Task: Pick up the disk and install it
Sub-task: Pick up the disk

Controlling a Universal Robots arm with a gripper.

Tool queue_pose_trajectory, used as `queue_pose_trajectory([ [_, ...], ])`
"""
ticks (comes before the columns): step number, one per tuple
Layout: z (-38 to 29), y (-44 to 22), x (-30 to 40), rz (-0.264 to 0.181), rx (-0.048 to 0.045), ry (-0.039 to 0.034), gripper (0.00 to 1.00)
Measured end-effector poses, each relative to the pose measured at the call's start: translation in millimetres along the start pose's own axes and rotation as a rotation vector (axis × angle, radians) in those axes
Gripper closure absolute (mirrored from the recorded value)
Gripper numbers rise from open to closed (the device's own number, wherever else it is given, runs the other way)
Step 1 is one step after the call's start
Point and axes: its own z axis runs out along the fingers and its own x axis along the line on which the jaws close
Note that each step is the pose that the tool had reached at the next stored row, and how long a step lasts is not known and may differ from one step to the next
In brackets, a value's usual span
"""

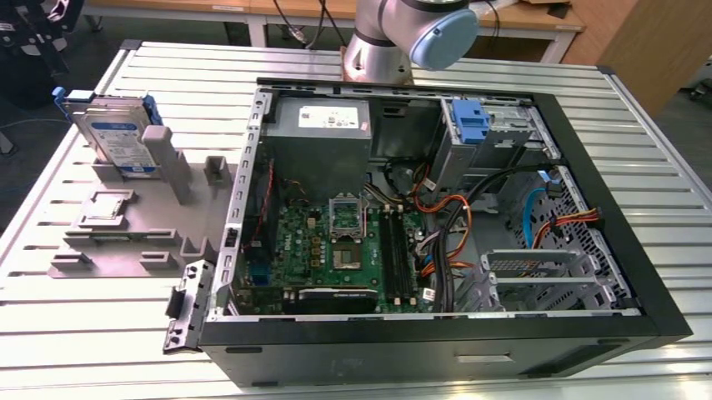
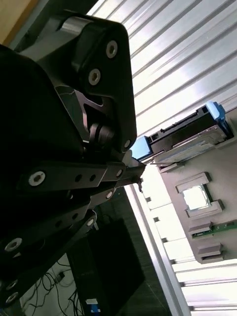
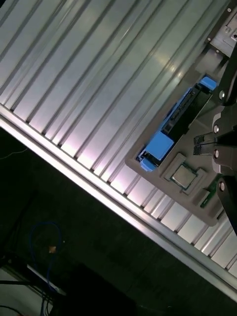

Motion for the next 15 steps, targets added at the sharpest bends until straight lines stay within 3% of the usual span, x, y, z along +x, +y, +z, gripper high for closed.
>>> queue_pose_trajectory([
  [5, 0.0, 0.0, 0.0, -0.073, 0.0006, 0.0029, 0.90],
  [7, 0.0, 0.1, 0.0, -0.091, 0.0031, 0.0009, 0.90],
  [8, 0.2, 0.1, 0.0, -0.094, 0.0074, -0.0045, 0.90],
  [10, 0.7, 0.5, 0.6, -0.096, 0.0201, -0.0239, 0.90],
  [12, 1.1, 0.7, 1.0, -0.099, 0.0227, -0.0372, 0.90],
  [15, 1.8, 0.7, 0.9, -0.146, 0.0200, -0.0377, 0.90],
])
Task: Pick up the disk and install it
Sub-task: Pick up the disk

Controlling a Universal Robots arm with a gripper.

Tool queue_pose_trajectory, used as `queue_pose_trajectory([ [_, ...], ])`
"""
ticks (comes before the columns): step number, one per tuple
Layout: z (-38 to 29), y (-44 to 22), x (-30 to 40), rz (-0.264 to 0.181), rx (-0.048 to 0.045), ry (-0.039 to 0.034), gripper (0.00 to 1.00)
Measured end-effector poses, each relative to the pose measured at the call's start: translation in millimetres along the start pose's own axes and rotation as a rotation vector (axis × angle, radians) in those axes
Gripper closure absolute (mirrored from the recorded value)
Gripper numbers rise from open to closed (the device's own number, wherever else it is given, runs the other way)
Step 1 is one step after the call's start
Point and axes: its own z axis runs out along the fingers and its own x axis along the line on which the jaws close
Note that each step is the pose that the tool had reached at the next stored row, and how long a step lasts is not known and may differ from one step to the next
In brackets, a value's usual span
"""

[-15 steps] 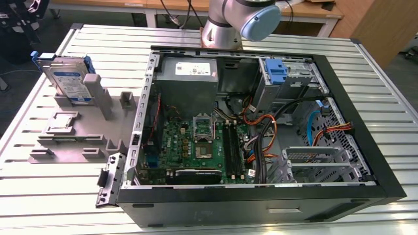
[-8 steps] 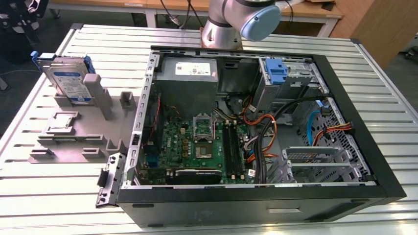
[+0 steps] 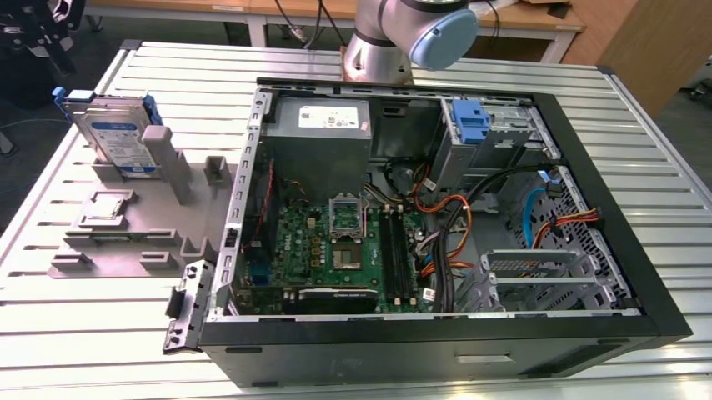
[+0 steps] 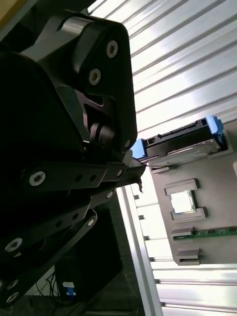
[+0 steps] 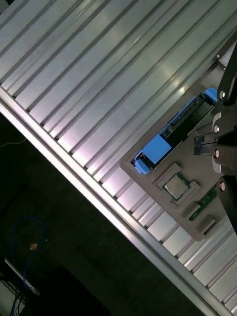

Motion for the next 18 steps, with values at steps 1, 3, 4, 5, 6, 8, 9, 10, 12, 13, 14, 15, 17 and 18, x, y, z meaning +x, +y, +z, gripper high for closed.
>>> queue_pose_trajectory([
  [1, 0.3, 0.0, 0.0, -0.018, -0.0006, 0.0003, 0.90],
  [3, 0.7, 0.0, 0.1, -0.053, -0.0019, 0.0008, 0.90],
  [4, 0.9, -0.1, 0.1, -0.070, -0.0028, 0.0010, 0.90],
  [5, 1.1, -0.1, 0.1, -0.086, -0.0036, 0.0010, 0.90],
  [6, 1.3, -0.1, 0.1, -0.103, -0.0044, 0.0011, 0.90],
  [8, 1.6, -0.1, 0.1, -0.138, -0.0057, 0.0017, 0.90],
  [9, 1.8, -0.1, 0.1, -0.158, -0.0063, 0.0021, 0.90],
  [10, 1.9, -0.1, 0.1, -0.176, -0.0069, 0.0024, 0.90],
  [12, 2.0, -0.1, 0.1, -0.211, -0.0080, 0.0030, 0.90],
  [13, 2.0, -0.1, 0.1, -0.226, -0.0084, 0.0032, 0.90],
  [14, 2.0, -0.1, 0.2, -0.233, -0.0087, 0.0034, 0.90],
  [15, 2.0, -0.1, 0.1, -0.235, -0.0088, 0.0035, 0.90],
  [17, 1.9, -0.1, 0.1, -0.236, -0.0089, 0.0037, 0.90],
  [18, 1.9, -0.1, 0.1, -0.236, -0.0089, 0.0036, 0.90],
])
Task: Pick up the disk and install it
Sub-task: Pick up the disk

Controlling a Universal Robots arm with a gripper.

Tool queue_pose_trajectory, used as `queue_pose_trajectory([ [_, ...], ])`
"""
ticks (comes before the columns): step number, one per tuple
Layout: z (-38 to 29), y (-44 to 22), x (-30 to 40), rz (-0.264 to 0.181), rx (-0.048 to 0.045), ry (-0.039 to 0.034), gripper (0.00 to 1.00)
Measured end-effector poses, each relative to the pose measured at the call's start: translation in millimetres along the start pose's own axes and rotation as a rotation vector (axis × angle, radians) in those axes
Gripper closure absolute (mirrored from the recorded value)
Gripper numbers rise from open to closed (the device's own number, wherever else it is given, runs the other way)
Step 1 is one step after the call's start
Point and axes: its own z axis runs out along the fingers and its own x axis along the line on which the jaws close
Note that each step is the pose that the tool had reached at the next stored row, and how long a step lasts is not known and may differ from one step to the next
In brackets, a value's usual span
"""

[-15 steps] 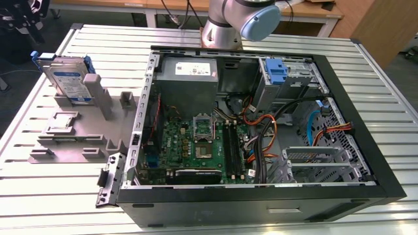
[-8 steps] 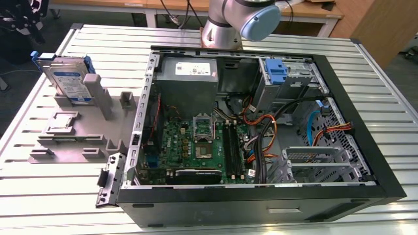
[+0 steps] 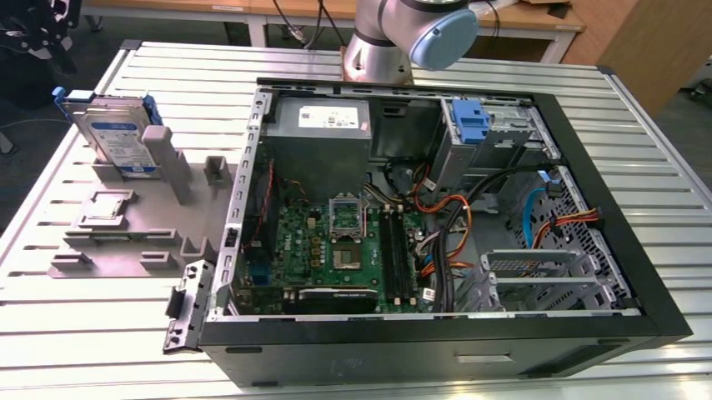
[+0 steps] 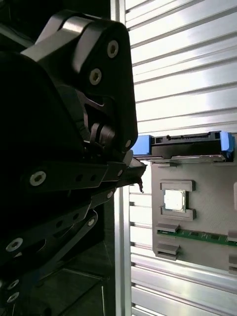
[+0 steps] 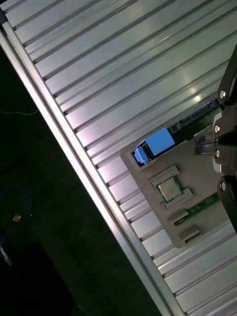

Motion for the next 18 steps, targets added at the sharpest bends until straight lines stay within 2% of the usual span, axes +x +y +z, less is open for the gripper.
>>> queue_pose_trajectory([
  [7, 0.3, 0.0, 0.0, -0.011, -0.0022, 0.0012, 0.90],
  [18, 5.6, -0.1, 0.2, -0.196, -0.0111, 0.0051, 0.90],
])
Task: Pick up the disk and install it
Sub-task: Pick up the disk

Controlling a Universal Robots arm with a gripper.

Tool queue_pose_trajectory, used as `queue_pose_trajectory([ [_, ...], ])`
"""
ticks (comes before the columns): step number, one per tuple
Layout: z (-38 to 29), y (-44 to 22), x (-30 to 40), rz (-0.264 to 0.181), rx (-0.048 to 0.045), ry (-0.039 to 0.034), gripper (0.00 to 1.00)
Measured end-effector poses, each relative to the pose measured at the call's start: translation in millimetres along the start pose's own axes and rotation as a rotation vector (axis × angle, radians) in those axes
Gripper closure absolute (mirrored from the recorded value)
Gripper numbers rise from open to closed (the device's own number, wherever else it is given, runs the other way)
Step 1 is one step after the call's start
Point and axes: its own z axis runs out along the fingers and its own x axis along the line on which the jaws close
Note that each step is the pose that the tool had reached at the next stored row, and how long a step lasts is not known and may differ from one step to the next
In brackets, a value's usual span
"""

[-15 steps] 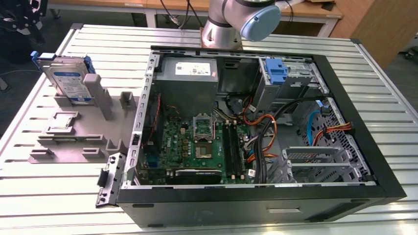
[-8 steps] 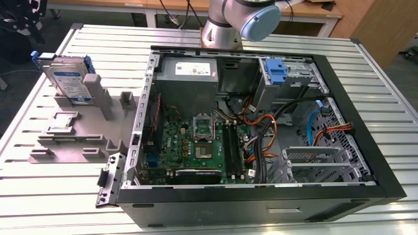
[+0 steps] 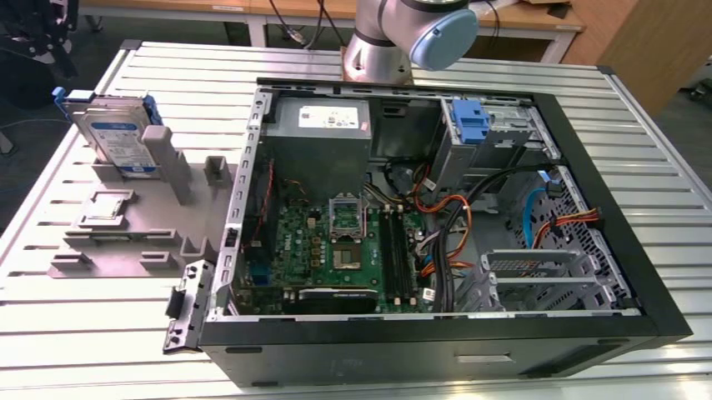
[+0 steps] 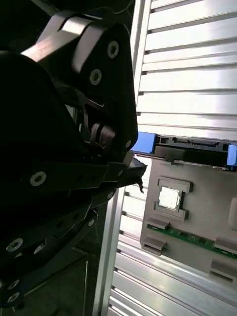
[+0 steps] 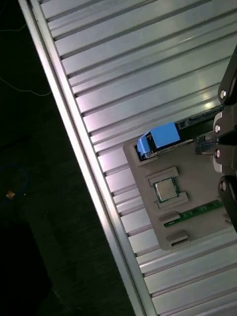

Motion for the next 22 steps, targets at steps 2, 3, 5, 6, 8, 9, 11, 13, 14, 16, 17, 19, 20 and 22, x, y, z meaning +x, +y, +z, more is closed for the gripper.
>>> queue_pose_trajectory([
  [2, 0.6, 0.0, 0.0, -0.035, -0.0012, 0.0009, 0.90],
  [3, 1.1, 0.0, 0.0, -0.053, -0.0018, 0.0013, 0.90],
  [5, 1.9, -0.1, 0.1, -0.086, -0.0029, 0.0021, 0.90],
  [6, 2.3, -0.1, 0.1, -0.098, -0.0035, 0.0016, 0.90],
  [8, 2.9, -0.1, 0.1, -0.118, -0.0045, 0.0012, 0.90],
  [9, 3.3, -0.1, 0.0, -0.129, -0.0050, 0.0014, 0.90],
  [11, 4.2, -0.1, 0.0, -0.154, -0.0059, 0.0017, 0.90],
  [13, 5.6, 0.2, -0.6, -0.171, -0.0066, 0.0018, 0.90],
  [14, 6.5, 0.4, -1.2, -0.176, -0.0067, 0.0016, 0.90],
  [16, 8.6, 1.6, -2.7, -0.179, -0.0067, 0.0014, 0.90],
  [17, 9.6, 2.4, -3.5, -0.181, -0.0065, 0.0014, 0.90],
  [19, 11.5, 4.5, -4.3, -0.183, -0.0059, 0.0012, 0.90],
  [20, 12.2, 5.9, -4.2, -0.185, -0.0064, 0.0010, 0.90],
  [22, 14.1, 8.5, -3.3, -0.191, -0.0073, -0.0018, 0.90],
])
